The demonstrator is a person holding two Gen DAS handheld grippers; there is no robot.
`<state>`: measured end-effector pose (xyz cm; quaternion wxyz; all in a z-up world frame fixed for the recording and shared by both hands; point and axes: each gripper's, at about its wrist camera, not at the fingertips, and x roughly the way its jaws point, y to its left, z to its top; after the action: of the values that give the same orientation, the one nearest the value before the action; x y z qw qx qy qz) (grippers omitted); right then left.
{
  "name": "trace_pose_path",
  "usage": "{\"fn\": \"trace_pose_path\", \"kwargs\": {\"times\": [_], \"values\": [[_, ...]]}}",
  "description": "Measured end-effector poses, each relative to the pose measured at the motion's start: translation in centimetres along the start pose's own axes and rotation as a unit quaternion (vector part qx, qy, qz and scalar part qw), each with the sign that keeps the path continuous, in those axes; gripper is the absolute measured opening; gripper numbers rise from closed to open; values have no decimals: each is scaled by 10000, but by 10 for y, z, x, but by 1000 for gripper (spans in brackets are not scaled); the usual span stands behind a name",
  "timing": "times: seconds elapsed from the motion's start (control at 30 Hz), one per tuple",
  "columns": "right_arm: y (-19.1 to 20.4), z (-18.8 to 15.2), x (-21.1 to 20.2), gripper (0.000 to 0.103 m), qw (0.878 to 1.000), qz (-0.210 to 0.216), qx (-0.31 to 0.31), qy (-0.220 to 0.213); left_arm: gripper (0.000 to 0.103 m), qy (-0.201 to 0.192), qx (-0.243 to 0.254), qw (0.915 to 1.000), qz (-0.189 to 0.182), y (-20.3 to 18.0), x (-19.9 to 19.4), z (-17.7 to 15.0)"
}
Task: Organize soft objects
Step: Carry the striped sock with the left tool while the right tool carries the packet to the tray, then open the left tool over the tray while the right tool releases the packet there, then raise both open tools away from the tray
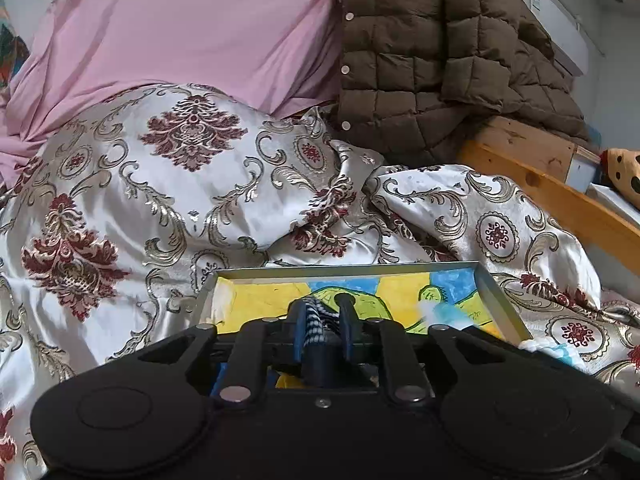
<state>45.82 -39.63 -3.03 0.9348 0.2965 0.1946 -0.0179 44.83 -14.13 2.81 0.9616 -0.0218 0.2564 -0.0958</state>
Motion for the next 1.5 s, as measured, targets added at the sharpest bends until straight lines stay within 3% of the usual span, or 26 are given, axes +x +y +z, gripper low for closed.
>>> {"fn": "trace_pose_path", "kwargs": {"times": [0.2, 0.43, 0.6, 0.8, 1.0, 1.33, 1.5], "values": [[3, 8, -20, 87, 9999, 28, 80, -93, 33, -28, -32, 10000, 68, 8, -13, -5], [8, 16, -47, 101, 9998, 75, 24, -205, 59, -228, -88, 9995, 189, 17, -45, -9], [19, 23, -76, 102, 9993, 196, -84, -294, 79, -444, -180, 9984, 288, 24, -83, -8], [43, 24, -116, 102, 9979, 326, -464, -326, 93, -651, -208, 9971, 323, 33, -136, -13], [66, 14, -165, 102, 9956, 315, -816, -328, 99, -823, -450, 9951, 326, 41, -191, -23], [91, -11, -248, 102, 9892, 256, -1407, -320, 102, -1111, -116, 9937, 130, 41, -270, -53], [100, -30, -280, 102, 9852, 138, -1690, -238, 102, -1044, 50, 9945, 84, 50, -299, -79]]}}
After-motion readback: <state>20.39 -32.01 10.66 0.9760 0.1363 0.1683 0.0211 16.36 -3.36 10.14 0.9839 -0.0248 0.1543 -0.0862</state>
